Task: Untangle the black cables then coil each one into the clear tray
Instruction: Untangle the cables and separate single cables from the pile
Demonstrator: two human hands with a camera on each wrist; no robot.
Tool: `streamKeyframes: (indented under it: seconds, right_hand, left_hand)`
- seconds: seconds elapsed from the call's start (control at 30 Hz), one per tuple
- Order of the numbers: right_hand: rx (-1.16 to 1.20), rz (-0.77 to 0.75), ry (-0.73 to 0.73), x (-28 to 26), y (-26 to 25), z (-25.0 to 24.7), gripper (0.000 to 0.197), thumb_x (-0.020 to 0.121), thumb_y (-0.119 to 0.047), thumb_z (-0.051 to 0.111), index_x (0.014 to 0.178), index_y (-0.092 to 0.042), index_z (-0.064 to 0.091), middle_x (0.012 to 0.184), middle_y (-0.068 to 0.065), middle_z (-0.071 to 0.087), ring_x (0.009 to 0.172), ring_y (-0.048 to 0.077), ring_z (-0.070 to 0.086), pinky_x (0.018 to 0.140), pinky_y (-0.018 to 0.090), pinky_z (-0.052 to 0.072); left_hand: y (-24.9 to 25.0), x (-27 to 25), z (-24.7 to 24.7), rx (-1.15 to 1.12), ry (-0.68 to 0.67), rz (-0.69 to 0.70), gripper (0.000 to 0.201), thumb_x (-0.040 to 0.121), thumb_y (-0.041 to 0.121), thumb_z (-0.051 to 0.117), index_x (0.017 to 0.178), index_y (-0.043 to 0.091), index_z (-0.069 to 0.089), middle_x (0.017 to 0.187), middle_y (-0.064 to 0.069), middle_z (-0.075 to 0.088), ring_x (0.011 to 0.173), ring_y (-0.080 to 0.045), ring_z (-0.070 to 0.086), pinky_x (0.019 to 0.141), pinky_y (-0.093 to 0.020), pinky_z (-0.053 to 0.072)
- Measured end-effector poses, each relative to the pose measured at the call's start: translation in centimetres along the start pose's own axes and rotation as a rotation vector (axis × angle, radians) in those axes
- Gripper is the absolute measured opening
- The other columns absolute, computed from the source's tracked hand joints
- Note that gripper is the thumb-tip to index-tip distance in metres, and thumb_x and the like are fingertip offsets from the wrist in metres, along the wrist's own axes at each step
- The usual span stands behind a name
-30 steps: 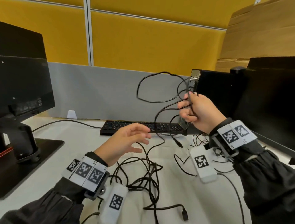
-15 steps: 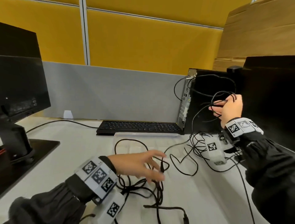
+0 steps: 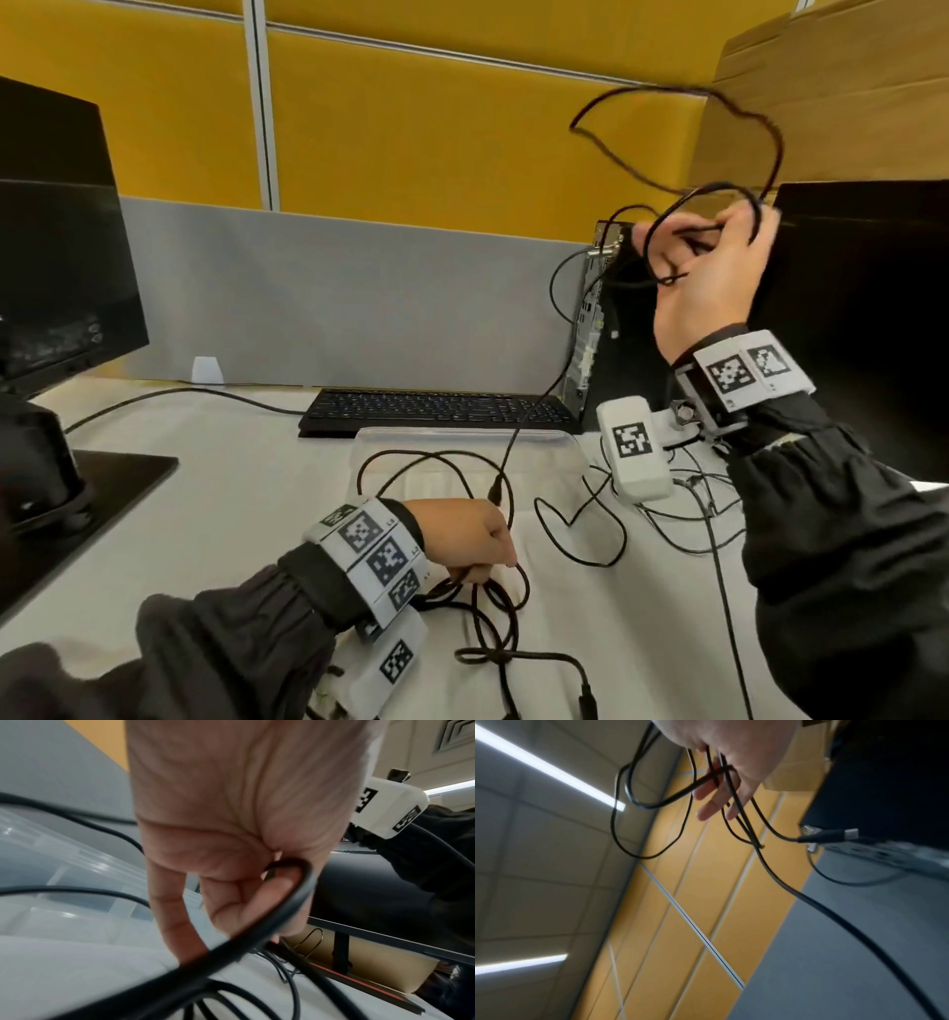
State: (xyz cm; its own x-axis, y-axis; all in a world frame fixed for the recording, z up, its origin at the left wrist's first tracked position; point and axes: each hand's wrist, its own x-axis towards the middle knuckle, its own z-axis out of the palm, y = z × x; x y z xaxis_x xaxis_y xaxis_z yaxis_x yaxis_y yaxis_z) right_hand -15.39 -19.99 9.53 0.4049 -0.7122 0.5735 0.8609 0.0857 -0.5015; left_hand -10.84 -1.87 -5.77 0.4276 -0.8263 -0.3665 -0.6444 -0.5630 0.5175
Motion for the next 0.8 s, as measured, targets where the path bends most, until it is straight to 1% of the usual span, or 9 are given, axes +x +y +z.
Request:
streamKeyframes:
  seconds: [0.17, 0.27, 0.4, 0.5, 0.53, 0.6, 0.67, 0.73, 0.8]
  right_hand:
    - [0.110, -0.233, 0.059, 1.1, -3.3, 0.2, 0.012, 0.101, -0.016, 0.026, 0.092, -0.013, 0.033, 0.057, 0.004, 0.053, 0.053, 0.022, 0.056, 0.065, 0.034, 0.048]
    - [-0.052, -0.347, 0.075, 3.2, -4.2, -1.8, 0.013, 0.100, -0.014, 0.023, 0.091, -0.013, 0.033, 0.056, 0.004, 0.052, 0.052, 0.024, 0.056, 0.062, 0.030, 0.047]
    - [-0.608, -0.263, -0.041, 4.1, -0.6, -7.5, 0.022, 0.094, -0.005, 0.023, 0.086, -0.019, 0.038, 0.063, 0.004, 0.045, 0.054, 0.015, 0.051, 0.062, 0.033, 0.049]
    - [-1.450, -0.145, -0.385, 4.0, 2.2, -13.2, 0.011, 0.095, -0.008, 0.038, 0.093, -0.016, 0.046, 0.080, 0.008, 0.052, 0.076, 0.018, 0.057, 0.074, 0.036, 0.043]
    - [-1.780, -0.009, -0.568, 3.7, 2.7, -14.7, 0.009, 0.094, -0.015, 0.048, 0.103, -0.017, 0.049, 0.095, 0.011, 0.054, 0.093, 0.027, 0.057, 0.082, 0.040, 0.044]
    - [-2.370, 0.398, -0.894, 2.9, 2.7, -16.2, 0.053, 0.086, -0.035, 0.063, 0.132, -0.025, 0.039, 0.127, 0.010, 0.043, 0.120, 0.032, 0.045, 0.097, 0.039, 0.041]
    - [-2.560, 0.655, -1.073, 1.8, 2.0, -15.5, 0.078, 0.079, -0.045, 0.069, 0.143, -0.029, 0.027, 0.139, 0.006, 0.033, 0.125, 0.027, 0.043, 0.095, 0.033, 0.042]
    - [-2.553, 0.549, -1.055, 0.3, 1.4, -13.4, 0.068, 0.081, -0.045, 0.066, 0.139, -0.030, 0.034, 0.135, 0.003, 0.038, 0.118, 0.023, 0.050, 0.088, 0.032, 0.045]
    - [-2.470, 0.227, -1.006, -1.8, 1.2, -10.8, 0.045, 0.088, -0.046, 0.056, 0.128, -0.029, 0.045, 0.122, 0.001, 0.048, 0.104, 0.021, 0.056, 0.083, 0.032, 0.047]
  left_hand:
    - [-1.3, 0.3, 0.4, 0.072, 0.008, -0.055, 0.029, 0.095, 0.033, 0.046, 0.094, 0.010, 0.063, 0.065, 0.004, 0.056, 0.057, -0.009, 0.047, 0.060, -0.019, 0.039]
    - [-2.3, -0.2, 0.0, -0.119, 0.020, -0.047, 0.024, 0.096, 0.025, 0.047, 0.102, 0.006, 0.061, 0.056, 0.006, 0.049, 0.048, -0.006, 0.043, 0.059, -0.020, 0.040]
    - [-3.7, -2.1, -1.1, -0.405, 0.119, 0.002, 0.015, 0.098, 0.018, 0.046, 0.101, 0.007, 0.056, 0.054, 0.004, 0.041, 0.046, -0.007, 0.041, 0.057, -0.022, 0.043]
    - [-4.3, -3.9, -1.4, -0.613, 0.192, 0.055, 0.014, 0.099, 0.012, 0.042, 0.103, 0.010, 0.055, 0.059, 0.002, 0.041, 0.049, -0.009, 0.045, 0.059, -0.026, 0.050]
    - [-4.6, -4.4, -1.4, -0.681, 0.229, 0.074, 0.016, 0.098, 0.011, 0.042, 0.104, 0.009, 0.056, 0.060, 0.003, 0.043, 0.050, -0.009, 0.046, 0.060, -0.028, 0.051]
    - [-5.3, -4.9, -1.5, -0.797, 0.300, 0.103, 0.018, 0.098, 0.010, 0.042, 0.107, 0.008, 0.057, 0.060, 0.003, 0.044, 0.050, -0.009, 0.047, 0.060, -0.031, 0.053]
    - [-5.7, -5.1, -1.6, -0.872, 0.351, 0.116, 0.020, 0.098, 0.009, 0.041, 0.108, 0.008, 0.057, 0.062, 0.002, 0.045, 0.049, -0.010, 0.047, 0.058, -0.033, 0.053]
    - [-5.9, -5.1, -1.7, -0.921, 0.394, 0.125, 0.021, 0.098, 0.008, 0.039, 0.110, 0.007, 0.057, 0.065, 0.001, 0.046, 0.048, -0.009, 0.046, 0.054, -0.031, 0.052]
    - [-6.0, -5.0, -1.6, -0.960, 0.444, 0.141, 0.022, 0.099, 0.008, 0.038, 0.108, 0.008, 0.058, 0.065, 0.001, 0.047, 0.048, -0.008, 0.044, 0.048, -0.026, 0.047]
